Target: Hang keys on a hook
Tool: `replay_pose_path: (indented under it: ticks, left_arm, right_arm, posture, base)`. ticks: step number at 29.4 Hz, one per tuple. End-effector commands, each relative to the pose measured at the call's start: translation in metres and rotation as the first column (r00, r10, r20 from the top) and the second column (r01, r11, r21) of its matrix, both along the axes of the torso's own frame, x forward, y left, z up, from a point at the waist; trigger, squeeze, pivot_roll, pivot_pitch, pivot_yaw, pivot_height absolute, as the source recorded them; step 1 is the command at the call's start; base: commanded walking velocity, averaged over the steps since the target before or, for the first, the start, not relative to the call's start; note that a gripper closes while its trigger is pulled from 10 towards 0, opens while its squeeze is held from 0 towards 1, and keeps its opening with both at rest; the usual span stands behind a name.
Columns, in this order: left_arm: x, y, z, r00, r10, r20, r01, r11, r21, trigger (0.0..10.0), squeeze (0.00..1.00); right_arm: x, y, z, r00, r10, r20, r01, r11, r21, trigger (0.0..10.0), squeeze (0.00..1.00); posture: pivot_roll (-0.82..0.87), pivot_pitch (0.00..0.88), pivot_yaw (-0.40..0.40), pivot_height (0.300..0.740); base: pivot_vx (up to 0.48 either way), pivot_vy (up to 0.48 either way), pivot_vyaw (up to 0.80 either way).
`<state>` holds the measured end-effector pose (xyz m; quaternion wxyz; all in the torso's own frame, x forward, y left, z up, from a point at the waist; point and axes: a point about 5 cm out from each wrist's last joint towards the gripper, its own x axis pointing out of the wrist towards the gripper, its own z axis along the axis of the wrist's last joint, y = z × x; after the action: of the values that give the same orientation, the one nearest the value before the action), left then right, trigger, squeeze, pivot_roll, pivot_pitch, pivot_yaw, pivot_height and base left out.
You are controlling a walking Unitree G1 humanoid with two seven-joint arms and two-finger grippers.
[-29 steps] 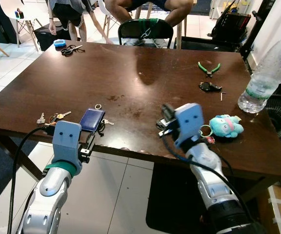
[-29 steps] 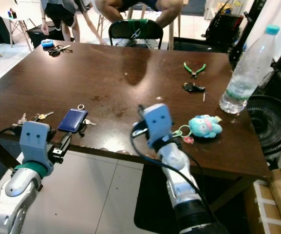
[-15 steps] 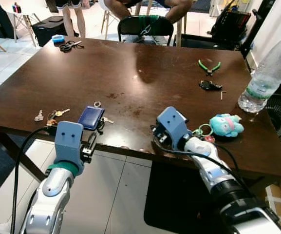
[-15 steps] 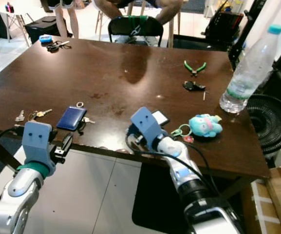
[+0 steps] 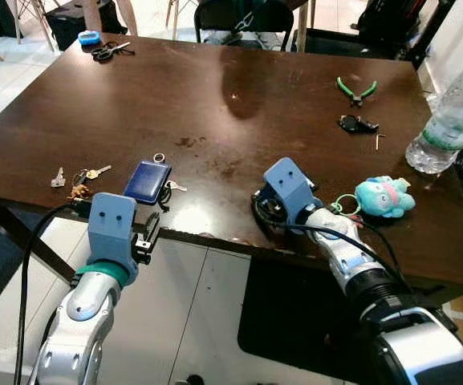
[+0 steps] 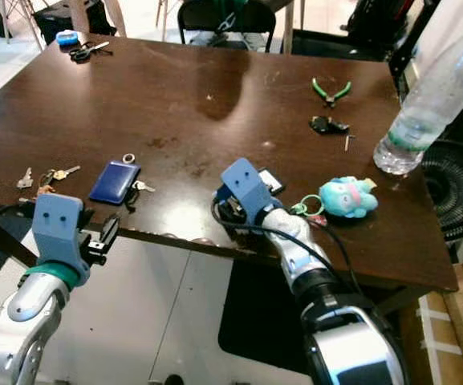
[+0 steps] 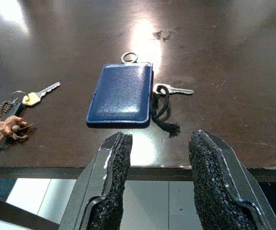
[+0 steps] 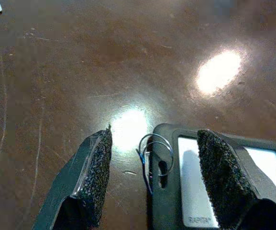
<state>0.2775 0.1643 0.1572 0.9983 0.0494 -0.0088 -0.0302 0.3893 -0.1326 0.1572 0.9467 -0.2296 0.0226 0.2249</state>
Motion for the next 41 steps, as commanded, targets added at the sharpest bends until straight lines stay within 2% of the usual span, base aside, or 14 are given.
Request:
replay_pose_path:
  ticks: [1,4,5,6,7,22,31,34,36,37,38,39,41]
  left_arm:
    - [-0.003,0.002,-0.004,1.0,0.003,-0.021,-0.003,1.0,0.002,10.0,0.0]
    - [-0.003,0.002,-0.003,1.0,0.004,-0.025,-0.003,1.0,0.002,10.0,0.0]
    - [-0.003,0.002,-0.003,1.0,0.004,-0.027,-0.004,1.0,0.002,10.0,0.0]
    - [-0.002,0.002,-0.003,1.0,0.004,-0.028,-0.004,1.0,0.002,10.0,0.0]
    - [-0.002,0.002,-0.003,1.0,0.004,-0.029,-0.004,1.0,0.001,10.0,0.0]
    - [0.001,0.002,-0.005,0.999,0.007,-0.04,-0.008,1.0,-0.008,10.0,0.0]
    - [0.002,0.004,-0.007,0.999,0.012,-0.047,-0.013,1.0,-0.01,10.0,0.0]
    - [0.003,0.004,-0.008,0.999,0.013,-0.049,-0.013,1.0,-0.009,10.0,0.0]
    - [0.003,0.005,-0.01,0.999,0.015,-0.052,-0.015,1.0,-0.007,10.0,0.0]
    - [0.003,0.005,-0.01,0.999,0.015,-0.052,-0.015,1.0,-0.007,10.0,0.0]
    - [0.004,0.005,-0.011,0.998,0.015,-0.054,-0.016,1.0,-0.006,10.0,0.0]
    - [0.004,0.006,-0.013,0.998,0.017,-0.055,-0.017,1.0,-0.006,10.0,0.0]
    - [0.004,0.008,-0.015,0.998,0.02,-0.059,-0.02,1.0,-0.006,10.0,0.0]
  right_arm:
    - [0.0,0.0,-0.003,1.0,-0.003,-0.015,0.003,1.0,0.013,10.0,0.0]
    - [0.0,0.001,-0.005,0.999,0.002,-0.041,0.0,0.999,0.048,10.0,0.0]
    - [0.001,0.001,-0.005,0.999,0.006,-0.045,-0.003,0.998,0.055,5.5,0.0]
    - [0.001,0.001,-0.005,0.999,0.008,-0.047,-0.005,0.998,0.059,3.8,0.0]
    - [0.001,0.0,-0.004,0.999,0.009,-0.044,-0.006,0.998,0.059,0.0,0.0]
    - [0.001,-0.005,-0.005,0.999,0.018,-0.042,-0.016,0.999,0.046,0.0,0.0]
    - [0.001,-0.008,0.0,0.999,0.033,-0.016,-0.032,0.997,0.072,0.0,0.0]
    - [0.002,-0.007,0.005,0.999,0.044,0.011,-0.045,0.996,0.082,0.0,0.0]
    - [0.002,-0.002,0.023,0.993,0.07,0.1,-0.085,0.983,0.162,0.0,0.0]
    - [0.002,-0.002,0.023,0.993,0.07,0.1,-0.085,0.983,0.162,0.0,0.0]
    - [0.0,0.003,0.038,0.981,0.085,0.176,-0.125,0.964,0.235,3.7,0.0]
    - [-0.006,0.008,0.053,0.961,0.087,0.263,-0.17,0.935,0.311,10.0,0.0]
    - [-0.017,0.013,0.07,0.927,0.069,0.369,-0.223,0.892,0.393,10.0,0.0]
  posture:
    - [0.02,0.189,0.107,0.74]
    - [0.02,0.188,0.106,0.74]
    - [0.01,0.187,0.106,0.74]
    - [0.01,0.187,0.106,0.74]
    - [0.01,0.186,0.106,0.74]
    - [0.0,0.172,0.106,0.74]
    - [-0.01,0.151,0.105,0.74]
    - [-0.01,0.142,0.103,0.74]
    - [-0.01,0.13,0.102,0.74]
    - [-0.01,0.13,0.102,0.74]
    - [-0.01,0.12,0.101,0.74]
    - [-0.02,0.108,0.102,0.74]
    - [-0.02,0.094,0.103,0.74]
  base:
    - [0.0,0.0,0.0]
    - [0.0,0.0,0.0]
    - [0.0,0.0,0.0]
    - [0.0,0.0,0.0]
    - [0.0,0.0,0.0]
    - [0.0,0.0,0.0]
    - [0.0,0.0,0.0]
    - [0.0,0.0,0.0]
    - [0.0,0.0,0.0]
    - [0.0,0.0,0.0]
    - [0.0,0.0,0.0]
    - [0.0,0.0,0.0]
    - [0.0,0.0,0.0]
